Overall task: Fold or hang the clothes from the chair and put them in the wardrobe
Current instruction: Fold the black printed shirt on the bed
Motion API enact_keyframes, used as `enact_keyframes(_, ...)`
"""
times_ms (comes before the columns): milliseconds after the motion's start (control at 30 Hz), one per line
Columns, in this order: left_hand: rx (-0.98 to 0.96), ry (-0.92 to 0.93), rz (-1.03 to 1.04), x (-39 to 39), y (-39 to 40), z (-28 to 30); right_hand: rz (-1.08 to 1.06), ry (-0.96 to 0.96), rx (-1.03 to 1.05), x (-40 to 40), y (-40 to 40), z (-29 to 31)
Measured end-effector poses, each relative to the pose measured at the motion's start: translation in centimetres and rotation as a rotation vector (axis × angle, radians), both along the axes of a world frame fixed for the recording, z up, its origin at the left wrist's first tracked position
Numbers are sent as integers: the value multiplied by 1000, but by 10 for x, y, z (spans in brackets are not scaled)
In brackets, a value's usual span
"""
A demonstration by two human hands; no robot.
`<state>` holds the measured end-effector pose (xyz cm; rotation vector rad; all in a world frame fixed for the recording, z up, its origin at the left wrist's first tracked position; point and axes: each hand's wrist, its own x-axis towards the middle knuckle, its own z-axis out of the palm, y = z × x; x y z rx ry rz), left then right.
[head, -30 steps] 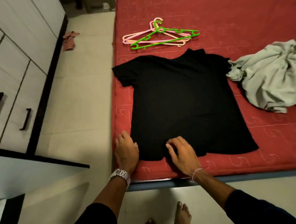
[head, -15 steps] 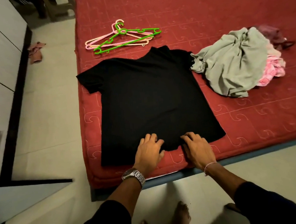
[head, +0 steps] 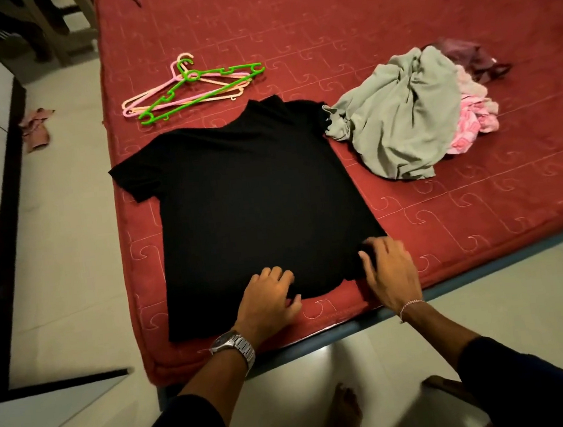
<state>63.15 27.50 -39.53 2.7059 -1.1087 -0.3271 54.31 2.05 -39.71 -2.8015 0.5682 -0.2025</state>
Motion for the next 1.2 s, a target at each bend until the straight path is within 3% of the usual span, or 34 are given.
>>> enact_keyframes(67, -9, 27, -15, 0, -10, 0, -266, 55, 49, 3, -15, -2)
enact_keyframes(167, -23, 92, -19, -4, -26, 0, -478, 128, 358, 11, -35, -6)
enact_keyframes(233, -23, 121, -31, -6, -38, 0, -500, 110, 504, 14, -43, -9)
enact_keyframes(367, -37, 171, -38, -8, -58, -2, -550, 20, 591, 9, -55, -4)
enact_keyframes(500, -125, 302, 116, -4, -67, 0, -535, 86, 624, -3, -77, -7)
enact_keyframes(667, -131, 393, 233, 7, -72, -1, -519, 152, 521, -6, -82, -6)
enact_keyframes(767, -117, 405, 297, 13, -77, 0, -448, 231, 305, -4, -67, -4)
enact_keyframes(933, -85, 421, 277, 35, -93, 8, -332, 150, 3, 1, -53, -11)
enact_keyframes(1067, -59, 413, 228, 63, -116, 23, -293, 59, -52, 12, -49, -10)
enact_keyframes(1200, -67, 353, 201, 96, -146, 36, -182, 83, 34, 40, -54, -10)
